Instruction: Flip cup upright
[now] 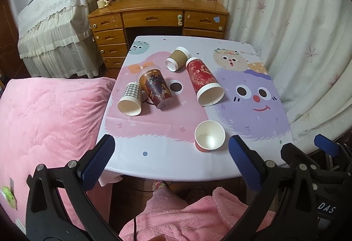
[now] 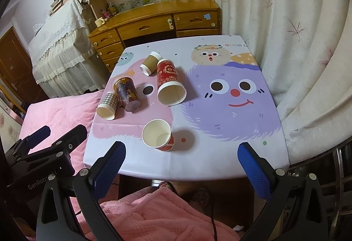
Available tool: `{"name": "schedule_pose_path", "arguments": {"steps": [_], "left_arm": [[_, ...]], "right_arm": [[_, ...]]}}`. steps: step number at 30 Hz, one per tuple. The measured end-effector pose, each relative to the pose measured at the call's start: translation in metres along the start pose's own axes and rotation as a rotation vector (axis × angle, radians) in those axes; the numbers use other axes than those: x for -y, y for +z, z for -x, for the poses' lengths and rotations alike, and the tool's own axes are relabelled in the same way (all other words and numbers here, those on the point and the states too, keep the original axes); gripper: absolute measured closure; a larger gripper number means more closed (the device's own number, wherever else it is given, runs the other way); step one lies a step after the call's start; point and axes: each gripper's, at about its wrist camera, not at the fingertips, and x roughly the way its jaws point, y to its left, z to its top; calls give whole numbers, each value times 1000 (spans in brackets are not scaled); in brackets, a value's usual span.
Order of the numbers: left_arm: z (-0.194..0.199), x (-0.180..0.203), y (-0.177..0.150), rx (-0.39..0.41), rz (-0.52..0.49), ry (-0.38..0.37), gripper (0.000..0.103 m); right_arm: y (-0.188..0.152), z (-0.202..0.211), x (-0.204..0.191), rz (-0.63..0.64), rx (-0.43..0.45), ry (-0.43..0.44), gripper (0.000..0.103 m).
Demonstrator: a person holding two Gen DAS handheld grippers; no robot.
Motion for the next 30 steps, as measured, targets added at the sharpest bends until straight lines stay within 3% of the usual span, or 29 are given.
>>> {"name": "schedule_pose_path", "arguments": {"steps": [30], "left_arm": [[-13,9,-5,-40,-32,2,1]], "right_arm": [[-3,-15,14,-30,-58,10,0]]}}
